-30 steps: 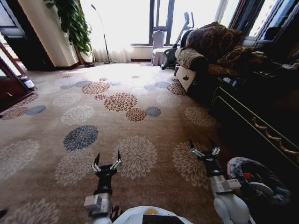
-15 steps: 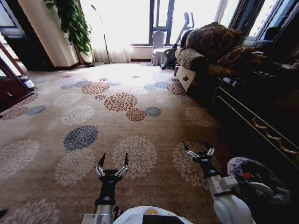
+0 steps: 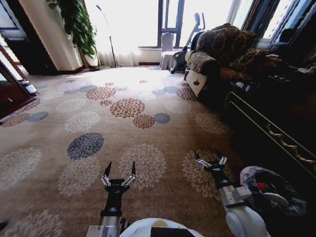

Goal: Pick up the trash from the ground and place it into the trash bin.

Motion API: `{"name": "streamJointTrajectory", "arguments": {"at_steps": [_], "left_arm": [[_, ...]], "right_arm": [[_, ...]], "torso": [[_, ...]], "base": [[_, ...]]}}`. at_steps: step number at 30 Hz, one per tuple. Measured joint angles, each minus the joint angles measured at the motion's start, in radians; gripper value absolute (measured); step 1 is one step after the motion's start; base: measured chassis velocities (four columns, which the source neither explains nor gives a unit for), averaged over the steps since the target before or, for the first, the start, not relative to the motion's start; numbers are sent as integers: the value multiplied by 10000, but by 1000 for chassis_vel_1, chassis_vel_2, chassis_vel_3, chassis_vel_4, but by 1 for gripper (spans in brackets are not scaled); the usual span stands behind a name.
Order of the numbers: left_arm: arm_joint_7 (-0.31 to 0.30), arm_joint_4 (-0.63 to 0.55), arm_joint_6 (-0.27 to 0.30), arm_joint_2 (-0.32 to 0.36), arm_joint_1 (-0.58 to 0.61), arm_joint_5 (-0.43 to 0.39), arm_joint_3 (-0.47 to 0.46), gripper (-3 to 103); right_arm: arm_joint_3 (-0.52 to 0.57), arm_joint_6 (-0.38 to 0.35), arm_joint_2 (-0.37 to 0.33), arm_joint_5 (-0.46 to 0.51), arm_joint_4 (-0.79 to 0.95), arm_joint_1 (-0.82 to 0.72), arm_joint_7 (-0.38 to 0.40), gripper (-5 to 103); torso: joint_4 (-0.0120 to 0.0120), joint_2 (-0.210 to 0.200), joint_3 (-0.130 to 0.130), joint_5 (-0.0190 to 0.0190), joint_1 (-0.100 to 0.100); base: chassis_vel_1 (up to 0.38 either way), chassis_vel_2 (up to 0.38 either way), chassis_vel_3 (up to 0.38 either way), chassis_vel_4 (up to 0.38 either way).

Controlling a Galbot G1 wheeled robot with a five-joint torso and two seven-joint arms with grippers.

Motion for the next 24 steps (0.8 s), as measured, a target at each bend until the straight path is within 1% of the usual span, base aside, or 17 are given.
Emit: {"name": "streamJointTrajectory", "arguments": {"at_steps": [24], "left_arm": [[-12,21,11,9,-9,-16,0,100]], "right_arm": [[12,27,-1,13,-22,0,0,100]], "torso": [[0,0,0,0,0]], "base": [[0,0,0,0]]}}
